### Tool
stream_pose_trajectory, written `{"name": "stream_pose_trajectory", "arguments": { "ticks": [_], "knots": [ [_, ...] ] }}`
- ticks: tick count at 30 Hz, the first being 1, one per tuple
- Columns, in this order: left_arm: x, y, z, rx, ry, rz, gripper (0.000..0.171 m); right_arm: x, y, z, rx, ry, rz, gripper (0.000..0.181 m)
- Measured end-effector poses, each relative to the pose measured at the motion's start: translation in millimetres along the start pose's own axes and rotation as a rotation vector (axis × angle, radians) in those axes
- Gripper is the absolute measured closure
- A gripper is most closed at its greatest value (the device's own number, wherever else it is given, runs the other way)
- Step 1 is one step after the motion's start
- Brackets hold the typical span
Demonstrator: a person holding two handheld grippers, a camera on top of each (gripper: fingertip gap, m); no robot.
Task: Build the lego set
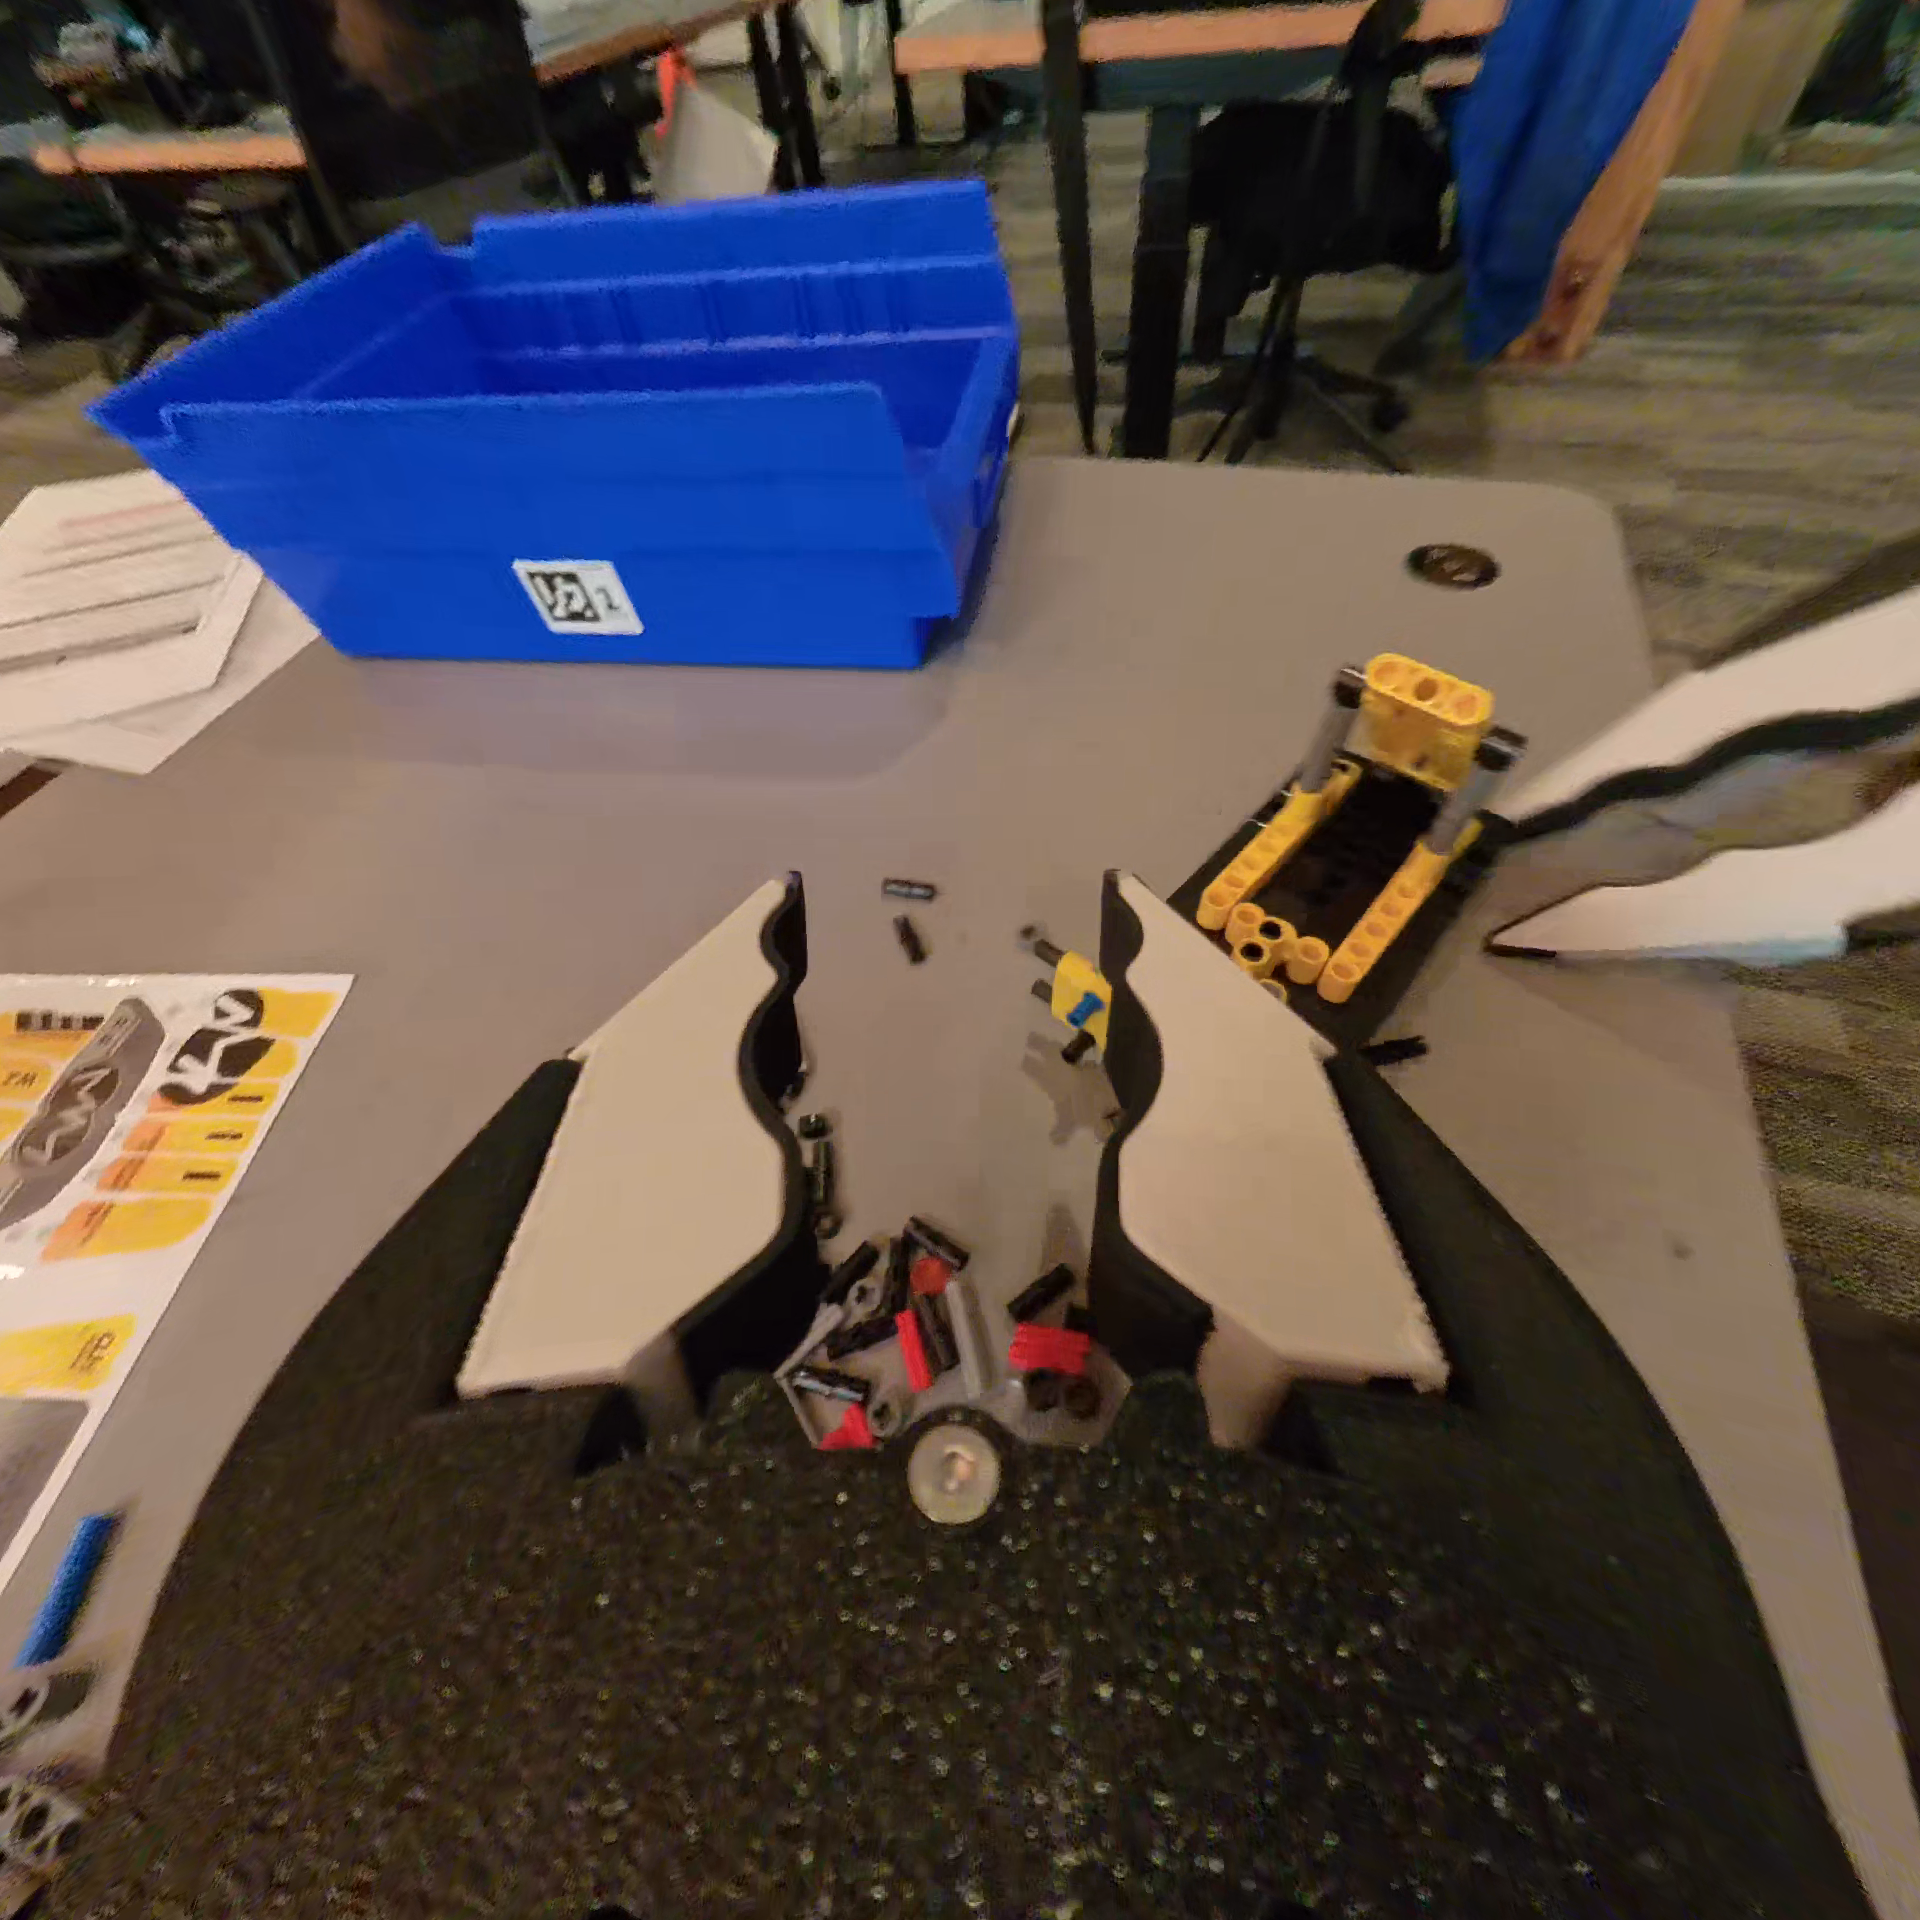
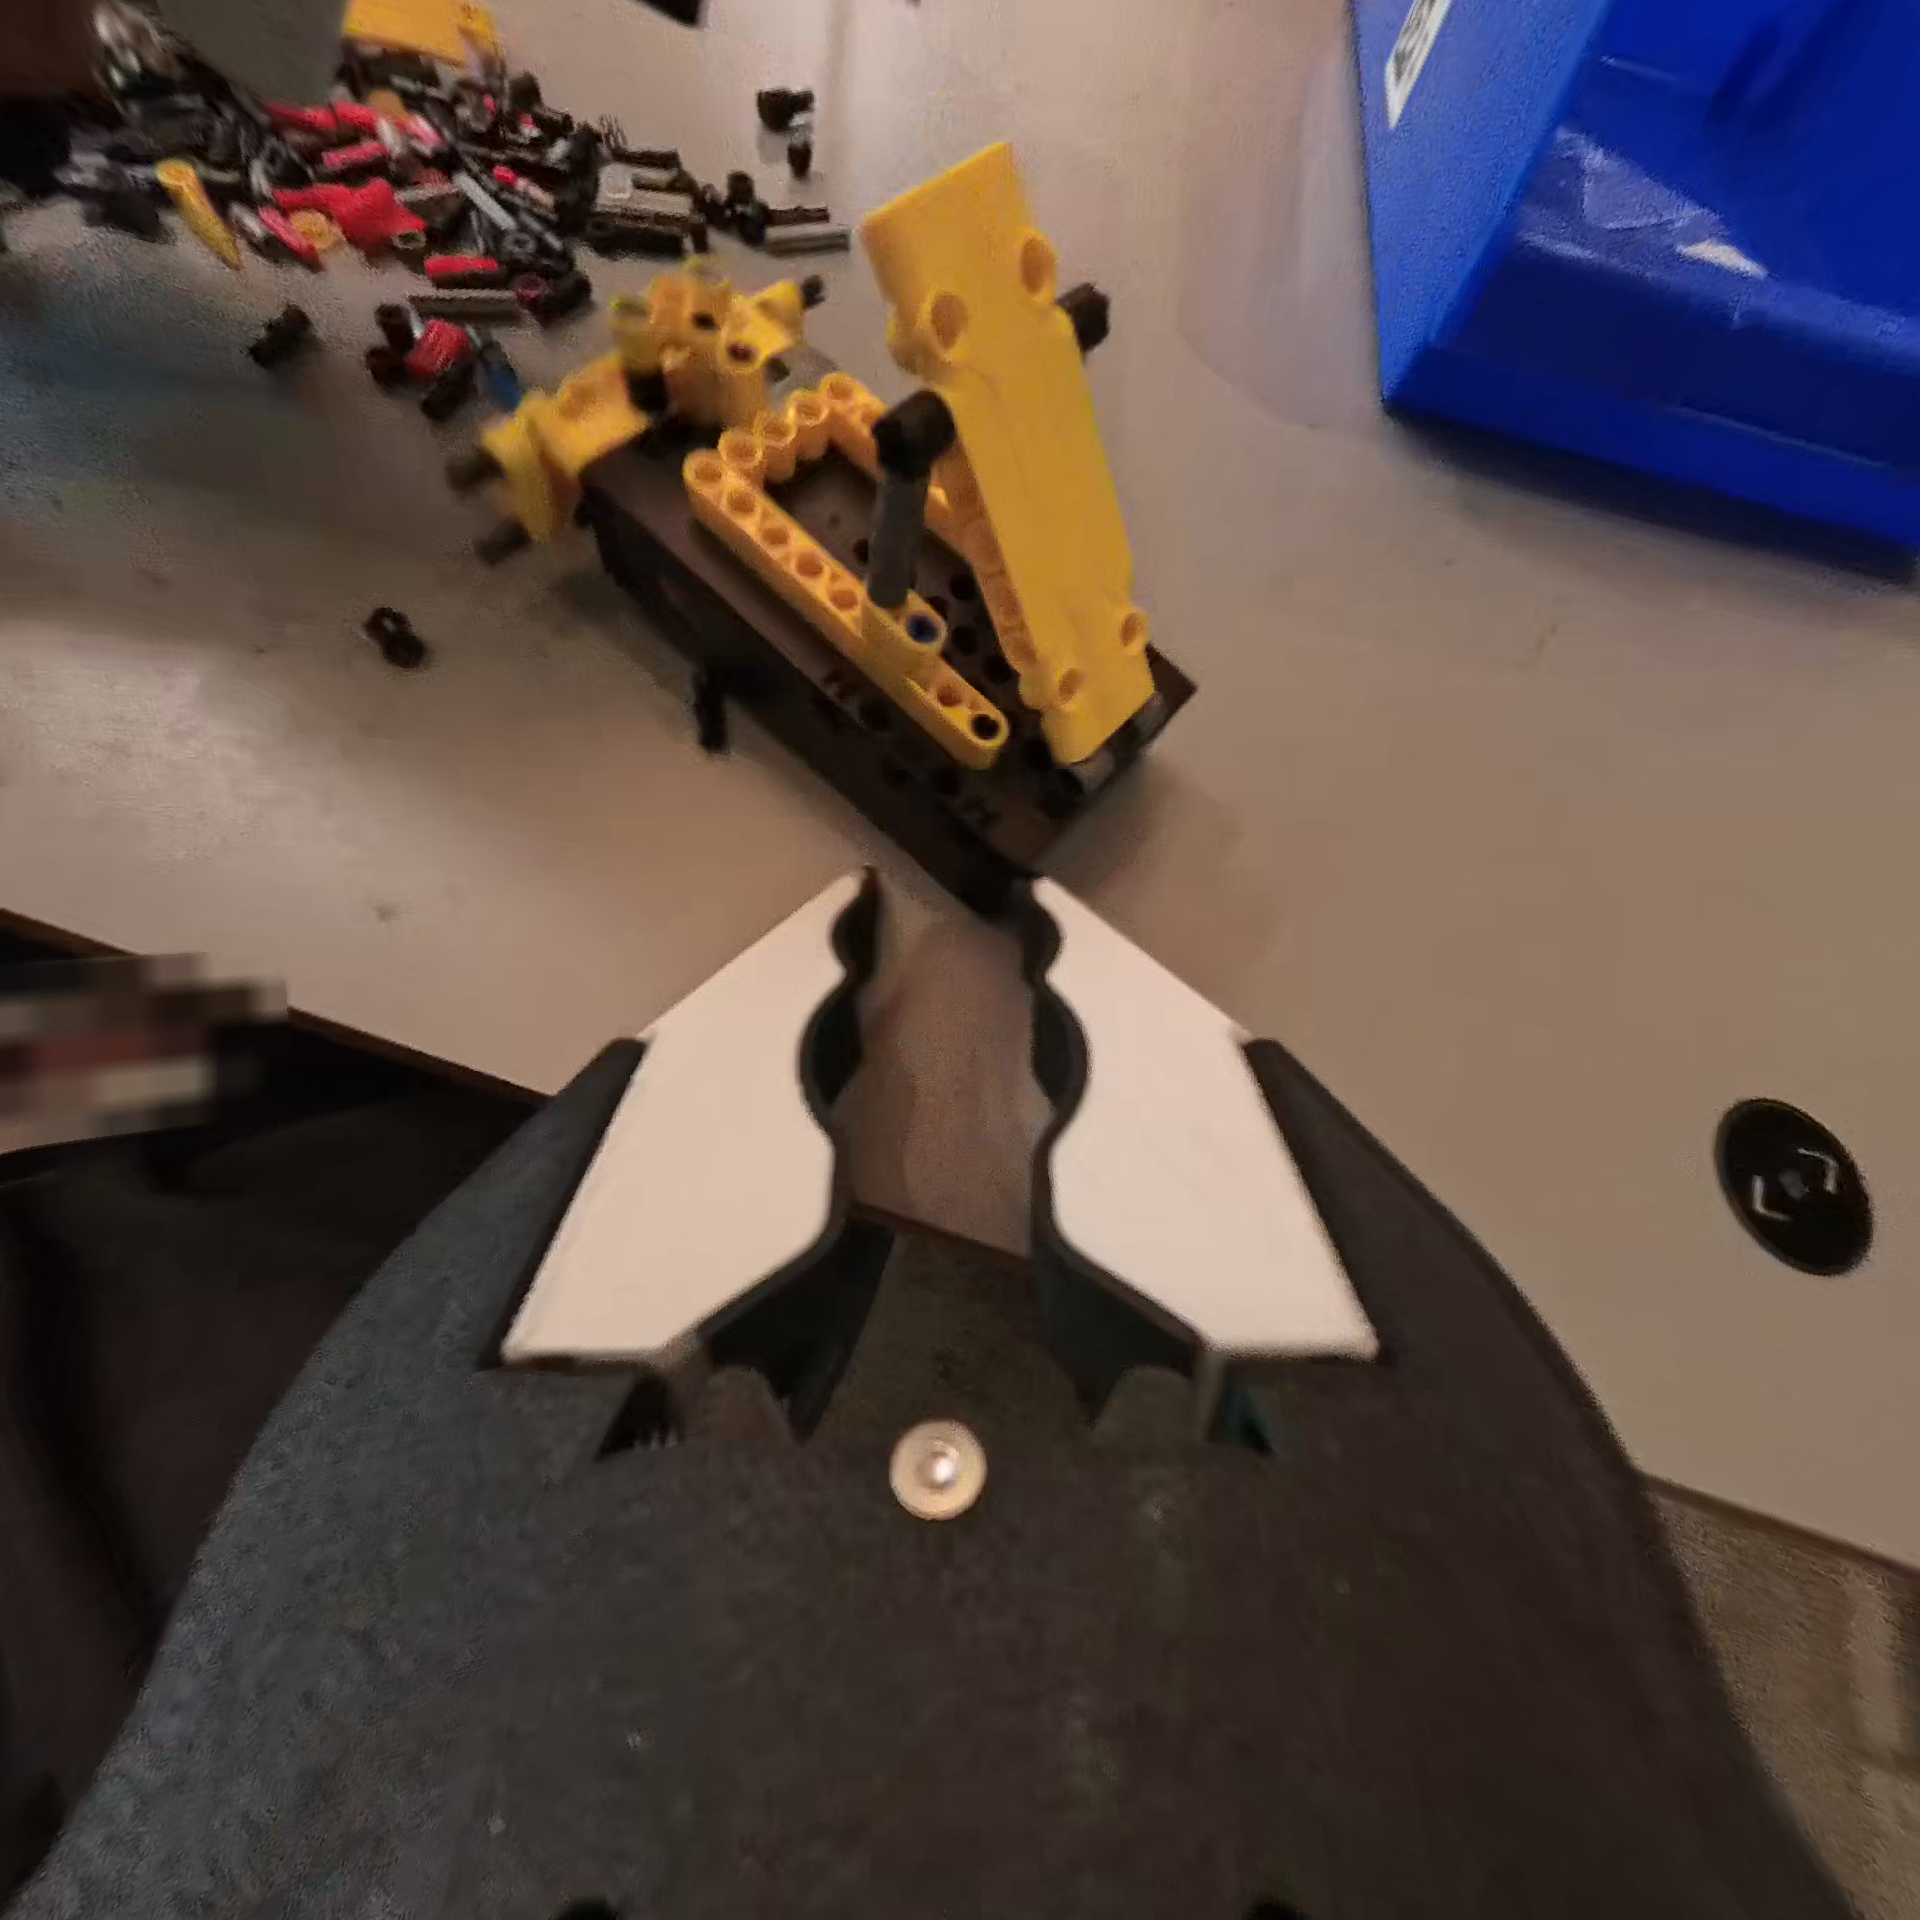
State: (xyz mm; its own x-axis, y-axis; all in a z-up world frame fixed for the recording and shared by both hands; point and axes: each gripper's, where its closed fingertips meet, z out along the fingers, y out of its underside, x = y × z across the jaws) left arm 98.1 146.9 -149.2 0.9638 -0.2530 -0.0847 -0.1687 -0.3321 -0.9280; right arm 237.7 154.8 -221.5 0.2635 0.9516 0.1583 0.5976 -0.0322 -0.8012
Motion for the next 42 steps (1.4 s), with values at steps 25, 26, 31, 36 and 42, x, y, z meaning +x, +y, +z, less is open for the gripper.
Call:
{"name": "stream_pose_trajectory", "arguments": {
  "ticks": [25, 26, 31, 36, 42],
  "knots": [
    [-27.6, 5.4, -8.7, 0.012, -0.097, -0.103, 0.116, -67.0, -39.2, 0.3, 0.32, -0.015, 0.069, 0.111],
    [-27.8, 5.2, -8.7, 0.01, -0.097, -0.103, 0.116, -70.0, -39.7, 3.7, 0.31, -0.016, 0.041, 0.11],
    [-35.1, -1.5, -15.8, 0.044, -0.14, -0.079, 0.116, -62.6, -43.7, 7.8, 0.292, -0.078, 0.087, 0.115],
    [-41.6, -11.0, -47.3, 0.118, -0.125, -0.168, 0.116, -31.3, -42.2, 10.9, 0.282, -0.032, 0.117, 0.118],
    [17.2, 19.2, -143.7, 0.025, -0.007, -0.186, 0.116, -59.6, -56.6, -25.9, 0.427, -0.084, 0.079, 0.131]
  ]
}}
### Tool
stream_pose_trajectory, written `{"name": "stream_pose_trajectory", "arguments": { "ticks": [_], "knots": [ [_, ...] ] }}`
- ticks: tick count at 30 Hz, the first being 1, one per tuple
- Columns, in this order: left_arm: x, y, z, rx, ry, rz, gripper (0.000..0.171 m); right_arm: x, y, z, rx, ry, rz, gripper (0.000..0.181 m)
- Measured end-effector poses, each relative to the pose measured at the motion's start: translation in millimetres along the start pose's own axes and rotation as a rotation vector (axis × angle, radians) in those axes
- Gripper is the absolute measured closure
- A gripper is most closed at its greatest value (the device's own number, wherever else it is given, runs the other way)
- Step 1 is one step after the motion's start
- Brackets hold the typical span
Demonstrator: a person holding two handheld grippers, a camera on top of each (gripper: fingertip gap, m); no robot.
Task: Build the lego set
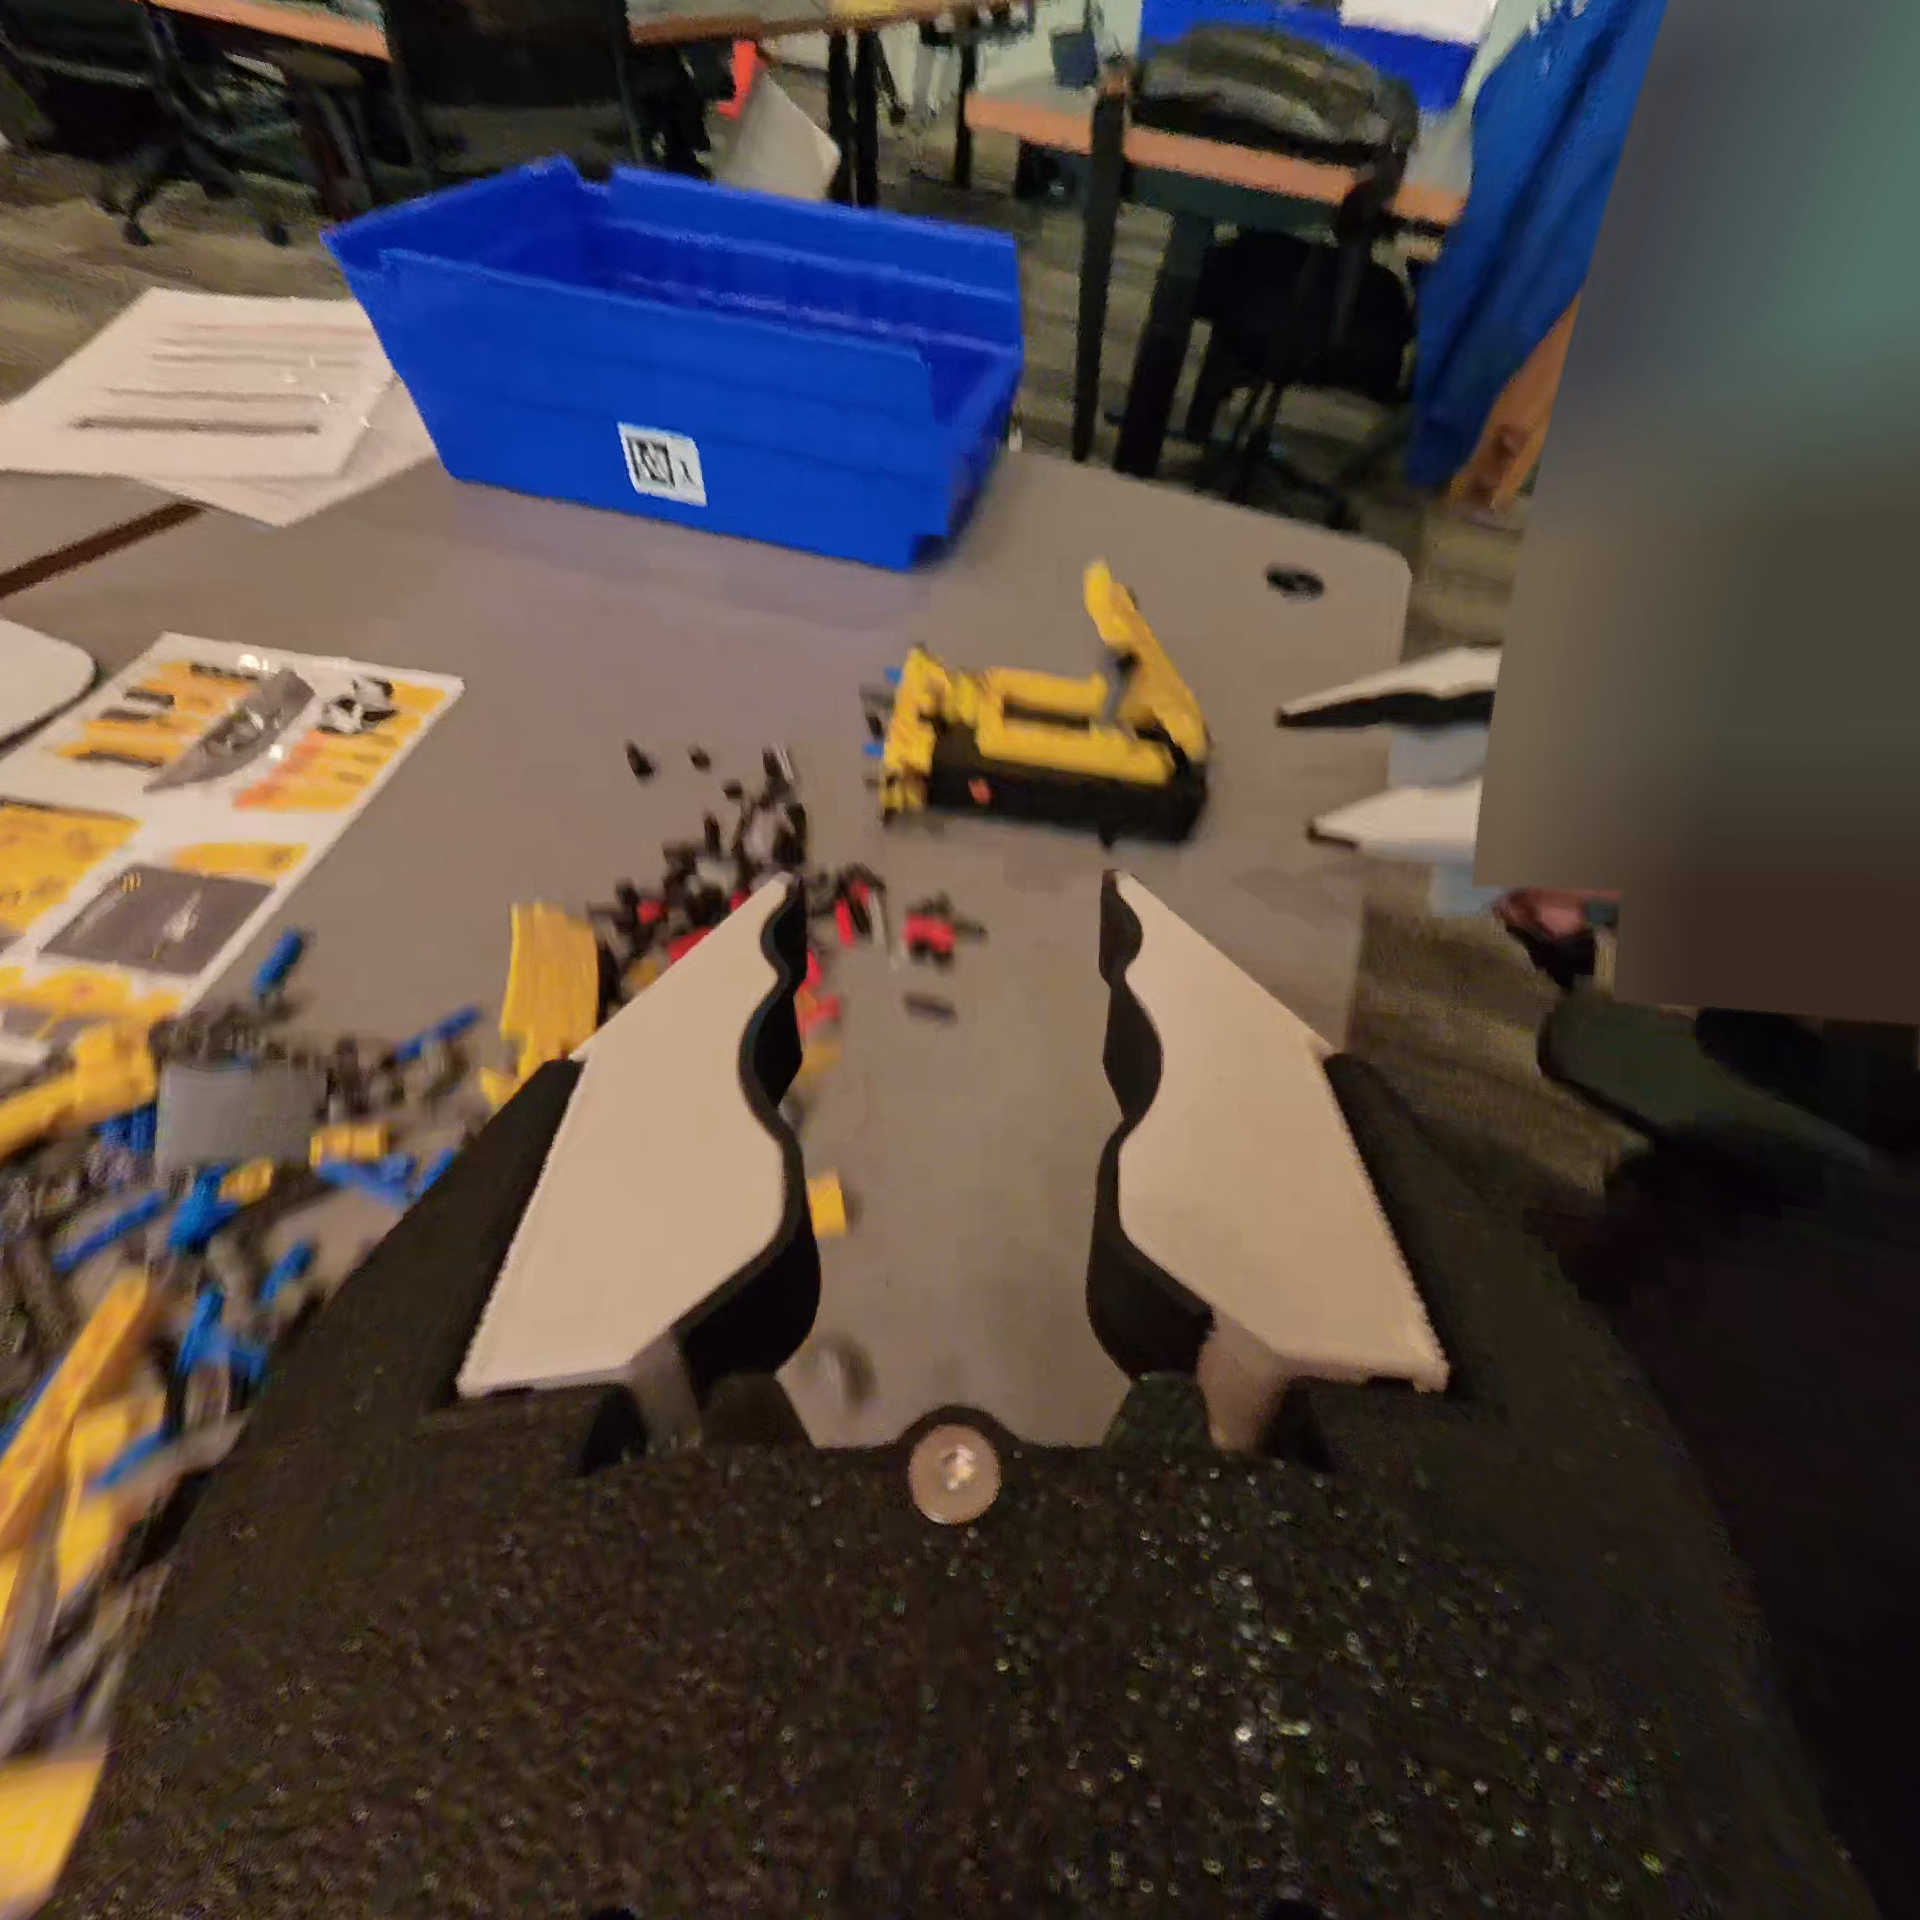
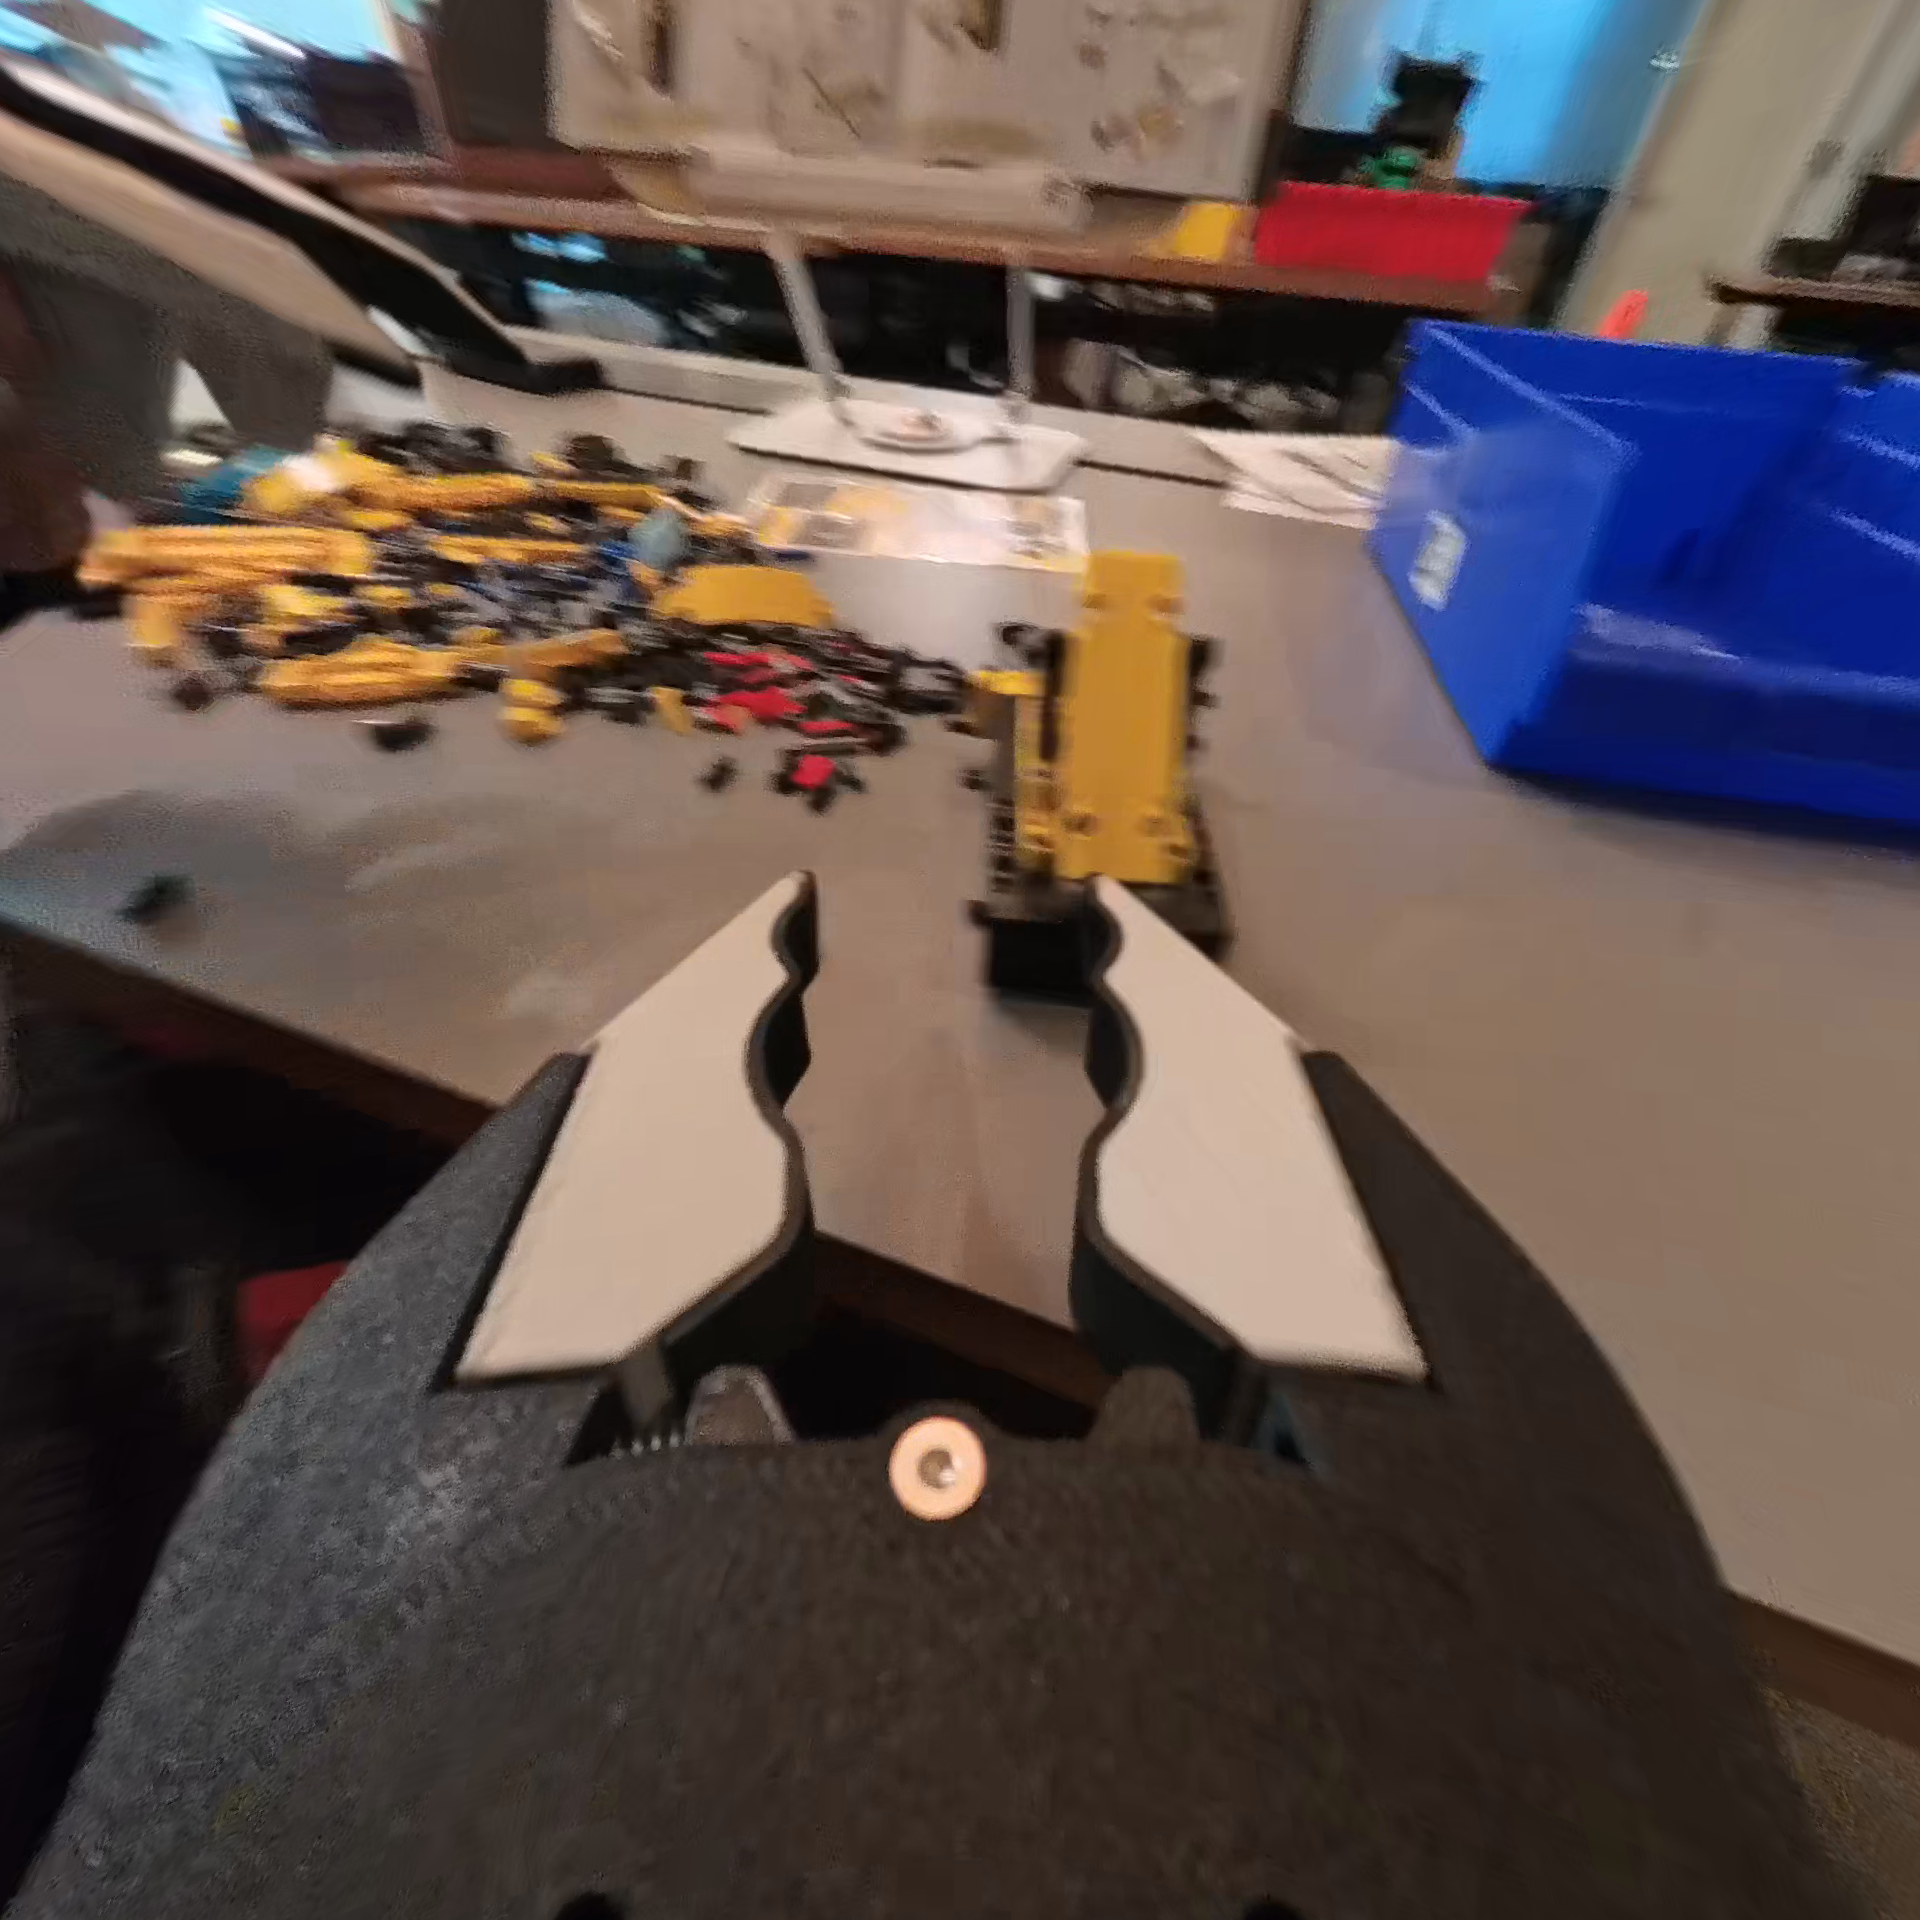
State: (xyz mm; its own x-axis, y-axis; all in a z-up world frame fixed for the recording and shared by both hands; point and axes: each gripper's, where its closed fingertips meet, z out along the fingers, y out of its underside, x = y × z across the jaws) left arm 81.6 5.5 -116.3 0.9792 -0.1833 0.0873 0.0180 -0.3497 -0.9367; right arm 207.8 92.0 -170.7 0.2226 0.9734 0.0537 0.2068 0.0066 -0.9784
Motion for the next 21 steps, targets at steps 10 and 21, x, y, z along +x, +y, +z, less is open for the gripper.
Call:
{"name": "stream_pose_trajectory", "arguments": {
  "ticks": [10, 21],
  "knots": [
    [56.4, 135.3, -70.2, -0.388, -0.014, 0.11, 0.125, -38.2, 21.6, 45.8, -0.25, -0.09, -0.066, 0.142],
    [55.1, 135.3, -63.4, -0.34, -0.008, 0.119, 0.168, -25.7, 22.8, 43.2, -0.278, -0.043, -0.075, 0.142]
  ]
}}
